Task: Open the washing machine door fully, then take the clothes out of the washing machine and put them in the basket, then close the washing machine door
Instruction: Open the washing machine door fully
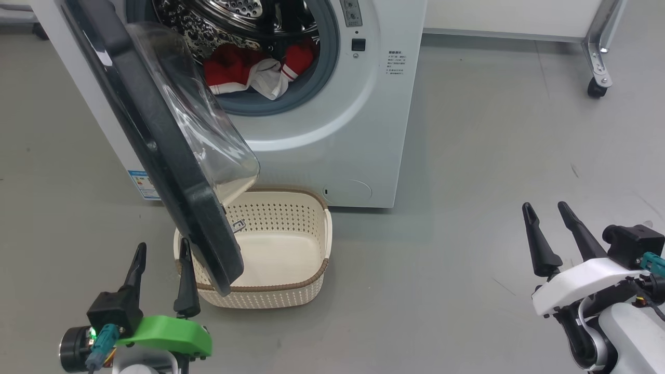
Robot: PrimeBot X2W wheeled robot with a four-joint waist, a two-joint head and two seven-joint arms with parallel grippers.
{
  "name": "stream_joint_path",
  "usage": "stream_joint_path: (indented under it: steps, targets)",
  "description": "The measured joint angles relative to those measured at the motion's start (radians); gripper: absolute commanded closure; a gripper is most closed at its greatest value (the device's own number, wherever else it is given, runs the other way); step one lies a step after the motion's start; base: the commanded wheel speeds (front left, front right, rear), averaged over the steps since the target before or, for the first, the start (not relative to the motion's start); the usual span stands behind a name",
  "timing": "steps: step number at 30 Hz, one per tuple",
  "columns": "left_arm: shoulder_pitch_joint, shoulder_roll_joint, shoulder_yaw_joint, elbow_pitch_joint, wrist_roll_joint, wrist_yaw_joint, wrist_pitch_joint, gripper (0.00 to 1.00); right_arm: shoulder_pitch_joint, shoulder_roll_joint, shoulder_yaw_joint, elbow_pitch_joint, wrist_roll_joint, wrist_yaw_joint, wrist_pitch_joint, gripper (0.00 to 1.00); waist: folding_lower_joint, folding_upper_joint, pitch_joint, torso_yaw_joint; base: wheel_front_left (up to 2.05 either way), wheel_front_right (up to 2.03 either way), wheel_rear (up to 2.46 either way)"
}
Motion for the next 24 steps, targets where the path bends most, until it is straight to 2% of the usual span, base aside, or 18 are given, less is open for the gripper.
stream_joint_path:
  steps: [2,24]
  targets:
    - [0.004,0.0,-0.002,-0.002,-0.001,0.0,0.0,0.0,0.01,0.002,-0.008,-0.003,-0.006,-0.008,0.0,0.0,0.0,0.0,-0.001,-0.003,0.0,0.0,0.0]
    - [0.018,0.001,-0.014,-0.011,-0.002,0.0,0.0,0.0,0.078,0.06,-0.105,-0.077,-0.1,-0.009,0.0,0.0,0.0,0.0,-0.003,-0.016,0.0,0.0,0.0]
